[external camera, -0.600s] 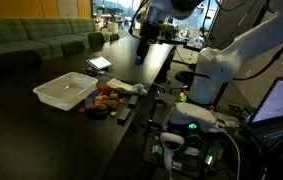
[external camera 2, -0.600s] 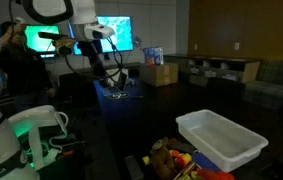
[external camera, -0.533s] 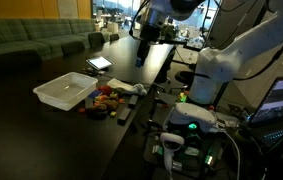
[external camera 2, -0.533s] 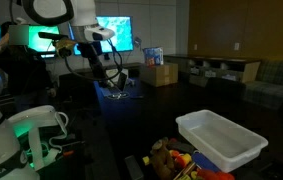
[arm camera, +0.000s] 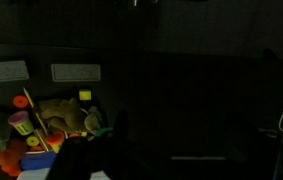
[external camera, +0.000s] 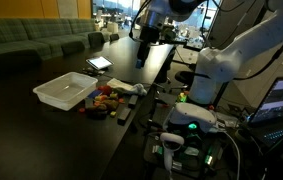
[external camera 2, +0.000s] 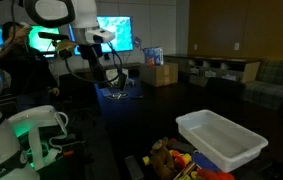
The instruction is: Use the towel to push all the objects to the left
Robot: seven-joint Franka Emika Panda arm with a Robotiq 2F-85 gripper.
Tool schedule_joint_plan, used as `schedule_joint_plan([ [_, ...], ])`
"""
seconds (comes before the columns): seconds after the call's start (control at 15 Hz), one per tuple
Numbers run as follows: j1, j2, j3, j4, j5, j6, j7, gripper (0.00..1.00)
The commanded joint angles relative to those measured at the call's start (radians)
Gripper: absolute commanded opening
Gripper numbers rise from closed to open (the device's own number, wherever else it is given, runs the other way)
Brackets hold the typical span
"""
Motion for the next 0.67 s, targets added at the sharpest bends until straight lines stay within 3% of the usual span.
schedule_joint_plan([
  [0.0, -0.042, 0.037, 0.004, 0.008, -0.020, 0.035, -0.019, 1.00],
  [0.2, -0.092, 0.118, -0.033, 0.018, -0.071, 0.092, -0.080, 1.00],
  [0.27, -0.110, 0.231, -0.059, 0.026, -0.088, 0.194, -0.128, 1.00],
  [0.6, -0.148, 0.530, -0.166, 0.091, -0.130, 0.438, -0.312, 1.00],
])
